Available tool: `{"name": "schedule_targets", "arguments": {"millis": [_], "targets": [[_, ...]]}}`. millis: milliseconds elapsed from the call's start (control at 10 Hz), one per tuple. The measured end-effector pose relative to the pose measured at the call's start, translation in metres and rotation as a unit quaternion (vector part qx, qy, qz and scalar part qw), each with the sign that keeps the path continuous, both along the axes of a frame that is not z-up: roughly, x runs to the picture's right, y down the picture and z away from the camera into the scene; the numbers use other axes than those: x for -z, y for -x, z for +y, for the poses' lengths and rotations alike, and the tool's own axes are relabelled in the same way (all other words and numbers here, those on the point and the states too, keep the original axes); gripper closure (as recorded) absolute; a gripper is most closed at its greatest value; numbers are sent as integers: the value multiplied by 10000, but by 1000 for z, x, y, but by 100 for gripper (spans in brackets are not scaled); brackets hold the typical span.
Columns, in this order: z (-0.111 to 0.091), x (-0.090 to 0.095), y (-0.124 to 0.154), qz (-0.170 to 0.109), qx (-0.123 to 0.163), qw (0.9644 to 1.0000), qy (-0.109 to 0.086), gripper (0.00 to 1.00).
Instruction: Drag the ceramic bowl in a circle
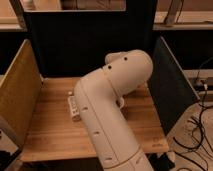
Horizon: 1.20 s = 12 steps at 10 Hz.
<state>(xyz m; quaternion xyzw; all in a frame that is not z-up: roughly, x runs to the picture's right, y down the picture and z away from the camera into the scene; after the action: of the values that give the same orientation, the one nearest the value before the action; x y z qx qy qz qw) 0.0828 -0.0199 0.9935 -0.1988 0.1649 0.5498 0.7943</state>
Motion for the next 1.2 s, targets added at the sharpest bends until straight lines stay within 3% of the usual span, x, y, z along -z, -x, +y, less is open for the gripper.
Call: {"name": "schedule_targets", "arguments": {"millis": [400,900,1000,1200], "targets": [[10,-22,-27,276,-210,9984,454,20],[12,-24,-29,296,-236,9980,505,20],[12,-24,-29,296,-237,9980,504,25],[12,-24,-29,295,-236,9980,505,47]]}}
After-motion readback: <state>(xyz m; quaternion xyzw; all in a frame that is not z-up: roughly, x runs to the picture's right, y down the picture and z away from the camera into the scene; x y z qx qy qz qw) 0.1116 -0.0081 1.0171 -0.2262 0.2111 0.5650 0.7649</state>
